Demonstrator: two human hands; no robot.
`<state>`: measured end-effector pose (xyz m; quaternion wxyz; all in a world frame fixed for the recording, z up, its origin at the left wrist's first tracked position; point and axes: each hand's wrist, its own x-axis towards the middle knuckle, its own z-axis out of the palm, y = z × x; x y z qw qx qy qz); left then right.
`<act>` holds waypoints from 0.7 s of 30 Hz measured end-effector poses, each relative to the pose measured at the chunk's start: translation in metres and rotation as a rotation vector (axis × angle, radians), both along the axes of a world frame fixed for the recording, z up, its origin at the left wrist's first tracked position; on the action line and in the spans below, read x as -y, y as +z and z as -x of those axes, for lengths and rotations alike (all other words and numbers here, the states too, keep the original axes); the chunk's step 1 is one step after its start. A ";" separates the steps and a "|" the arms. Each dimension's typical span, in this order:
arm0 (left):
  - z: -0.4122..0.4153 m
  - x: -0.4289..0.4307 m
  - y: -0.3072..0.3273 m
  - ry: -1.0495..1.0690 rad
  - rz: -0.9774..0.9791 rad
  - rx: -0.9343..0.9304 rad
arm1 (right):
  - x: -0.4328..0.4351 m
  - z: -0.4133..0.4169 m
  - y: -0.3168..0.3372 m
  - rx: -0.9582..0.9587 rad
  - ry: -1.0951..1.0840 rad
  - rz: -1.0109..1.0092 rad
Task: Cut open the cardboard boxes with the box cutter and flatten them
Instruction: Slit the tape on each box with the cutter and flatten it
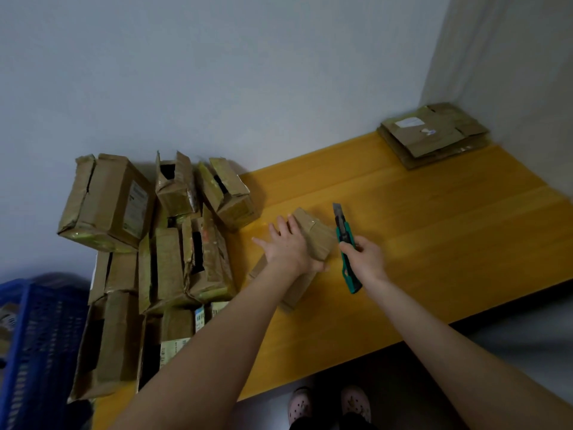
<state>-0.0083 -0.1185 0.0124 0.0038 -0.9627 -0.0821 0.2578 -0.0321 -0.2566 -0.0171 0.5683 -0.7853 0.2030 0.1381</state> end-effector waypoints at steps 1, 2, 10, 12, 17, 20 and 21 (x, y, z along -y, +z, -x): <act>0.002 0.003 -0.002 -0.014 -0.010 -0.005 | 0.002 -0.001 0.000 0.006 -0.014 0.022; 0.004 0.004 -0.005 -0.032 -0.025 -0.005 | 0.002 -0.003 0.000 0.004 -0.030 0.031; -0.001 -0.048 -0.007 -0.595 0.008 0.082 | 0.014 0.000 0.002 -0.011 0.079 0.071; -0.002 -0.050 -0.008 -0.488 0.077 0.056 | 0.018 0.004 0.001 -0.011 0.135 0.101; -0.010 -0.031 -0.011 -0.268 0.094 0.060 | 0.035 0.016 0.009 0.068 0.252 0.291; -0.011 -0.032 -0.012 -0.279 0.086 0.078 | 0.043 0.019 0.013 0.093 0.336 0.373; -0.011 -0.033 -0.012 -0.283 0.086 0.082 | 0.045 0.019 0.013 0.096 0.345 0.374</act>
